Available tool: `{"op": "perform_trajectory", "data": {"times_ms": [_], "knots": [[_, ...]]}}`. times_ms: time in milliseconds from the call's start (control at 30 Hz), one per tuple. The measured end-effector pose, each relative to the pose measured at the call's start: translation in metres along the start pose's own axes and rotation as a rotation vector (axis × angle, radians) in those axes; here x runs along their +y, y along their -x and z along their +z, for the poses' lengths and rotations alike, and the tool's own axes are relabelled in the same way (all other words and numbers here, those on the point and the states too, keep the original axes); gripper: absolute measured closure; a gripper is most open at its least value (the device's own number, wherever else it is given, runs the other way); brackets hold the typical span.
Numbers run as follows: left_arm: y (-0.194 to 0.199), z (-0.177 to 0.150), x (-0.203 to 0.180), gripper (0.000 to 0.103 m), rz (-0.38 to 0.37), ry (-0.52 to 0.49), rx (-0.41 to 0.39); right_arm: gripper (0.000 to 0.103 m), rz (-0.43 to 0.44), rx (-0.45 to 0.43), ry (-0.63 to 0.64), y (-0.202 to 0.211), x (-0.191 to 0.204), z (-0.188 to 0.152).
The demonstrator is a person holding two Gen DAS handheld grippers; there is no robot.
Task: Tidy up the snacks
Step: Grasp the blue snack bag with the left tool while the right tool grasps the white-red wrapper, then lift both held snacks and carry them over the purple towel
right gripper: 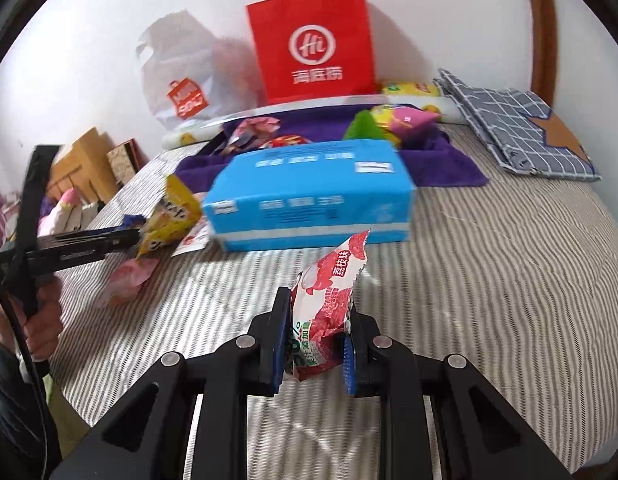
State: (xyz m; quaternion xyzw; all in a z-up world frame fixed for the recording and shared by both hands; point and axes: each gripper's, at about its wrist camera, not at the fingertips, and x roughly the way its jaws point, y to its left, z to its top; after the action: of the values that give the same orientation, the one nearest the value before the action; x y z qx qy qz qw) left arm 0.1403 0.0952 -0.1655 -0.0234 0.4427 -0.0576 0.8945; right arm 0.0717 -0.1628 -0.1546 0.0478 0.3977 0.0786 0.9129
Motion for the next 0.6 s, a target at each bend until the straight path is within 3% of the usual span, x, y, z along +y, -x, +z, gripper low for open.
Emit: {"op": "perform_trajectory", "data": {"times_ms": [267, 600], "knots": [[0.033, -0.002, -0.012, 0.064, -0.079, 0.018, -0.087, 0.080, -0.042, -0.019, -0.099, 0.013, -0.030, 0.002], [0.055, -0.005, -0.059, 0.064, -0.201, 0.006, -0.117, 0.081, -0.093, -0.099, -0.067, 0.046, -0.036, 0.021]]}}
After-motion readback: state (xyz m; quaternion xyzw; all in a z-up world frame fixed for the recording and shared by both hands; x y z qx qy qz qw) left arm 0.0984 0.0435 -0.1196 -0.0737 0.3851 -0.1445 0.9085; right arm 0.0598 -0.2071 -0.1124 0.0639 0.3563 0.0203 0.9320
